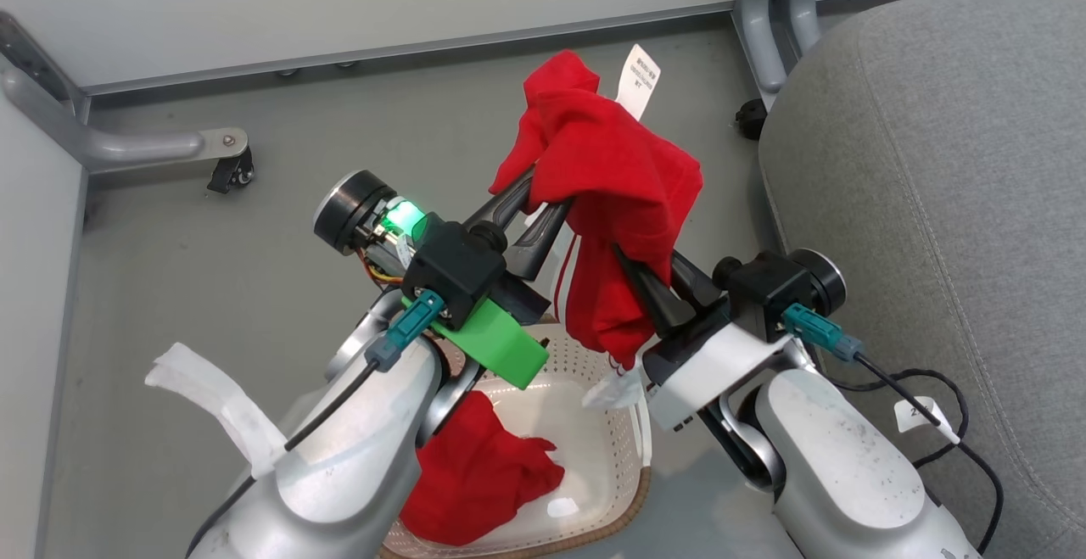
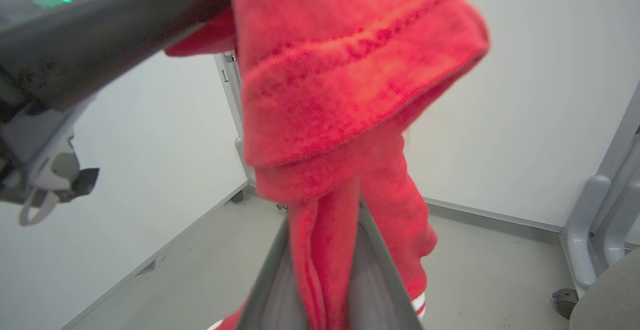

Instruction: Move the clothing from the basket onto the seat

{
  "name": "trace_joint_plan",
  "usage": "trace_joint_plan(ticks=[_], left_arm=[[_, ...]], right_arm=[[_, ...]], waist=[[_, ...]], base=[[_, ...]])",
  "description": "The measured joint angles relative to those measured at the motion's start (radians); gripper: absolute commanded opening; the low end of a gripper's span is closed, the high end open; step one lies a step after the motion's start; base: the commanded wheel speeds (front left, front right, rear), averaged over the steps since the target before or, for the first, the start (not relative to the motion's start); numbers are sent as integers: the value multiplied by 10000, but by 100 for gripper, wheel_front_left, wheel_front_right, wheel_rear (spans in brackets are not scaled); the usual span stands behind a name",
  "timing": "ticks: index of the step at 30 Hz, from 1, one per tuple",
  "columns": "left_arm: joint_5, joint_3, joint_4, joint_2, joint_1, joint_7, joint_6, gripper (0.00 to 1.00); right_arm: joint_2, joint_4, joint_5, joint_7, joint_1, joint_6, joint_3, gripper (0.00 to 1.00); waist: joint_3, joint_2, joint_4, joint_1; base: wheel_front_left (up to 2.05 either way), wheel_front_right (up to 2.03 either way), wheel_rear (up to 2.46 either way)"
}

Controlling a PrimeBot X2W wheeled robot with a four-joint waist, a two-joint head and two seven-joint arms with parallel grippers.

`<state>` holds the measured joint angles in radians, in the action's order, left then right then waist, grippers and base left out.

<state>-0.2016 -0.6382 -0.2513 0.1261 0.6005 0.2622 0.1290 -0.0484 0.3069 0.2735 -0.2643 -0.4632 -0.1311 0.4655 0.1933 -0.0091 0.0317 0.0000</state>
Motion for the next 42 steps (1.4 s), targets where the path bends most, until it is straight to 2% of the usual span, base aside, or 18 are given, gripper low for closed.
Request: trace_joint_plan(ticks=[3,4,5,6,16,27,34,42], left_arm=[[-2,17,-19,12,-1,0,0,0],[-2,44,-19,12,-2,0,-2,20],[0,77,-19,8,-4,0,0,92],[-2,86,-58,2,-7,2,0,100],[61,-8,-77,-96,-219,4,-2,100],[92,-54,-58,-90,-507,4,0,100],[144,-12,88,-17,-568,6,0,100],[194,151,267,184,-625,17,0,100]], right_arm=[[0,-81,-6,0,15,0,-58,0],[0,-104,-15,0,21,0,-82,0],[0,-121,-19,0,23,0,-104,0],[0,-134,-21,0,25,0,-123,0],[0,-341,-21,2,34,0,-648,0],[4,-412,-153,0,29,0,-2232,0],[0,-581,-426,2,39,0,-3149,0],[-2,-984,-543,2,373,0,-3766,0]], waist=[[14,0,0,0],[12,0,-8,0],[6,0,-17,0],[0,0,-22,0],[-41,0,22,0],[-4,0,22,0],[121,0,-343,0],[328,0,-1117,0]], base=[[0,0,0],[0,0,0],[0,0,0],[0,0,0],[0,0,0],[0,0,0],[0,0,0],[0,0,0]])
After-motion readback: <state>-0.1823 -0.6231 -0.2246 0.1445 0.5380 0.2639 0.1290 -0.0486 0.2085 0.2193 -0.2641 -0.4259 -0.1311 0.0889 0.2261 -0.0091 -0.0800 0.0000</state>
